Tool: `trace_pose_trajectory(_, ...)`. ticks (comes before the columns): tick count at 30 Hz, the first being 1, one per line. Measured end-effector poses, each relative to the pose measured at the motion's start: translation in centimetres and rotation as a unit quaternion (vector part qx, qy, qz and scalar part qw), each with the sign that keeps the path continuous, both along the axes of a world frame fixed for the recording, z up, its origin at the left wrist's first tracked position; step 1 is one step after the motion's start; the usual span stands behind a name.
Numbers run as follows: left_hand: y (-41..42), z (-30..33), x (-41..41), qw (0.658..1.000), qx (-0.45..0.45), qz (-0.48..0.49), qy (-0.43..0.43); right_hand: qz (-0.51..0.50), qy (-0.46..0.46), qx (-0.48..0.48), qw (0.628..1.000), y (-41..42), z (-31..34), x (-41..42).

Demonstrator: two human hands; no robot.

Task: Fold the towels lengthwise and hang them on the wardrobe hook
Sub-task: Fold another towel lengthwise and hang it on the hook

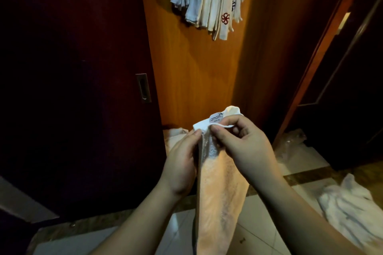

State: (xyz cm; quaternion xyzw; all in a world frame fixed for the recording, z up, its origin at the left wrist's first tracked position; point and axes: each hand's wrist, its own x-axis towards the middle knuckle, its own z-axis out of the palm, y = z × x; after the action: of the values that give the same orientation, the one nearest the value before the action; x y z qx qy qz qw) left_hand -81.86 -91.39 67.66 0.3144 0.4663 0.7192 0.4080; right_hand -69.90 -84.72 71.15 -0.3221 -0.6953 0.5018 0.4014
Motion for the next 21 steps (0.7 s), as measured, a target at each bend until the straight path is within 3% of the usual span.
trace_pose_trajectory(6,-0.5,0.0,-0.4,0.989,-0.026,-0.005,0.144,-0.008,-0.013,0.004,1.000,-0.2,0.3,0.2)
trace_pose_trajectory(11,-0.7,-0.1,-0.6,0.987,-0.035,-0.023,0.156,-0.017,-0.021,-0.002,1.000,-0.4,0.1,-0.2)
trace_pose_trajectory(18,-0.8,0.3,-0.5,0.960,-0.062,-0.014,0.273,0.001,-0.067,-0.035,0.997,-0.3,-0.4,-0.6)
trace_pose_trajectory(21,-1.0,-0.5,-1.3,0.961,-0.075,-0.025,0.266,0.062,-0.098,-0.078,0.990,0.6,-0.5,-0.4)
